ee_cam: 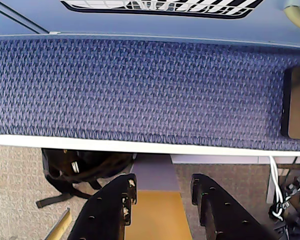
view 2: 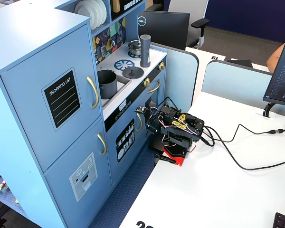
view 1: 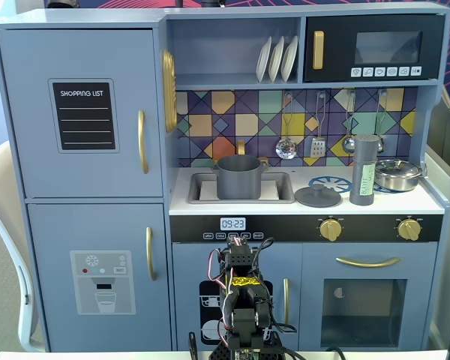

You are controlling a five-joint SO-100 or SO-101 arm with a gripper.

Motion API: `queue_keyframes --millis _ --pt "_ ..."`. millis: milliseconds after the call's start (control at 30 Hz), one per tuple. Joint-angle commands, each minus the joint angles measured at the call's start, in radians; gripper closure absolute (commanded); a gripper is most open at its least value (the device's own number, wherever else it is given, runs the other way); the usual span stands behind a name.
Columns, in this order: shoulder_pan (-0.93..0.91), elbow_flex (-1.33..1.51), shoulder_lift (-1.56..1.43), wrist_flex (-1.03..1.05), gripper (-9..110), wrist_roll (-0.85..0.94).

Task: Put salt in the gray recipient

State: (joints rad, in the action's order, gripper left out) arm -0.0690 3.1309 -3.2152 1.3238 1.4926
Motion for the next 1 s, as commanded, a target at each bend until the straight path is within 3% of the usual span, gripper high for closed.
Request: queue_keyframes --millis 0,533,800,967 --pt "0.023 -0.014 -0.005 -0.002 100 0.008" --pt "0.017 -0.028 -0.005 -0.002 101 0.008" --pt "-0.021 -0.258 0.077 -0.095 101 -0.031" --pt "-0.164 -0.388 0.1 -0.173 101 0.006"
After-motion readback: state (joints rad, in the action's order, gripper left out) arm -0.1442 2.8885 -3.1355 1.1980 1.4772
